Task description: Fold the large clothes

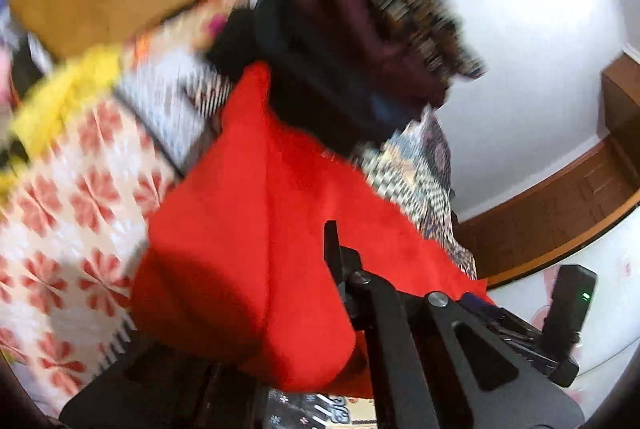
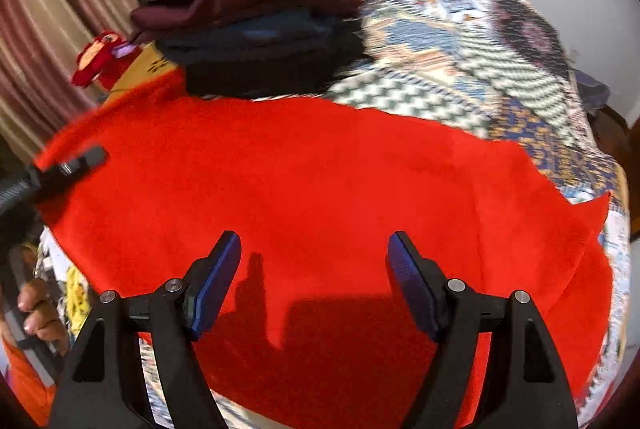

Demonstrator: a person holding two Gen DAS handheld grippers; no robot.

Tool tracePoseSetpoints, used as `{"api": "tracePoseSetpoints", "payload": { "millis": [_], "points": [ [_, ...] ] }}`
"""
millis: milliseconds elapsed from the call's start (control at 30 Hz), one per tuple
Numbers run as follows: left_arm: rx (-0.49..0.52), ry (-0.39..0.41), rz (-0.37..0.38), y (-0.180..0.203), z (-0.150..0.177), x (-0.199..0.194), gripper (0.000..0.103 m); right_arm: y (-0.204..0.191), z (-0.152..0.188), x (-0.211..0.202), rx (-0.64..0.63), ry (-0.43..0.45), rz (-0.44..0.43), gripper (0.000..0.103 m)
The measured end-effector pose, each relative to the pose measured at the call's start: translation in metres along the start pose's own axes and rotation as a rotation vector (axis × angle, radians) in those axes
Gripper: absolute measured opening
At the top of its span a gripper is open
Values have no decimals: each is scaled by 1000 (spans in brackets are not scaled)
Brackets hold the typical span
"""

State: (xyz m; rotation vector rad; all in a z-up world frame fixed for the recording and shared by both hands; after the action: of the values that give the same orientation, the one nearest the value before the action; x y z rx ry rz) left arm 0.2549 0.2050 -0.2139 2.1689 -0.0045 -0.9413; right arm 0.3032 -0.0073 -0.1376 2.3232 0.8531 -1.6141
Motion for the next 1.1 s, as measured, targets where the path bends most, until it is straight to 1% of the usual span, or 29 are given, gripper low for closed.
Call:
{"api": "tracePoseSetpoints", "payload": {
  "millis": [100, 167, 233, 333, 400, 433, 500, 533, 600, 700, 767, 800, 833, 900, 933, 967, 1000, 1100],
  "points": [
    [75, 86, -29, 18, -8, -33, 2, -31, 6, 24, -50, -55, -49, 73],
    [110, 129, -47, 25, -11, -51, 1, -45, 10, 36, -77, -67, -63, 74],
    [117, 133, -42, 24, -12, -61, 1, -54, 14, 43, -100, -81, -73, 74],
    [128, 125, -67, 24, -10, -65, 1, -54, 15, 43, -125, -87, -76, 75],
    [131, 120, -76, 28, -10, -62, 1, -48, 16, 37, -116, -90, -114, 75],
    [135, 120, -76, 31, -8, -60, 1, -39, 16, 30, -91, -79, -130, 75],
    [162, 122, -67, 49, -9, -56, 1, -26, 13, 17, -53, -46, -128, 75],
    [179, 122, -62, 58, -9, -55, 1, -14, 13, 7, -33, -19, -121, 75],
    [237, 117, -41, 88, -9, -48, 1, 10, 14, -13, 12, 34, -101, 75],
    [332, 90, 0, 142, -2, -27, 1, 57, 20, -47, 93, 122, -19, 75],
    [394, 54, 31, 177, 9, -8, 1, 89, 28, -68, 148, 173, 43, 75],
    [433, 24, 49, 197, 20, 5, 1, 109, 35, -79, 186, 197, 75, 75],
    [467, -10, 61, 213, 32, 20, 1, 120, 38, -85, 213, 208, 94, 75],
    [527, -90, 75, 236, 61, 48, 1, 150, 52, -100, 284, 229, 140, 75],
    [553, -122, 78, 243, 74, 60, 1, 160, 56, -104, 310, 233, 155, 75],
    [593, -179, 73, 250, 96, 80, 1, 170, 64, -108, 337, 236, 167, 75],
    [610, -230, 63, 251, 111, 94, 1, 179, 71, -111, 363, 234, 176, 75],
    [636, -427, 76, 243, 159, 132, 2, 192, 86, -116, 412, 225, 181, 75]
  ]
}}
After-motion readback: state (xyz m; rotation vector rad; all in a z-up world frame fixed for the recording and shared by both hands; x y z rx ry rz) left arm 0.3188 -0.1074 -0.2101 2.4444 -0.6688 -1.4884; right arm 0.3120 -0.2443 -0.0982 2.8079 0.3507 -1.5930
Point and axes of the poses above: each gripper's, at about its wrist camera, not at the fingertips, and x roughly the way its jaws point, y to its right, z to its underside, the point moved 6 cm from there along x, roughly the way its jaws point, and after that the axes turned 5 degrees about -y, right-handed, at the moved point
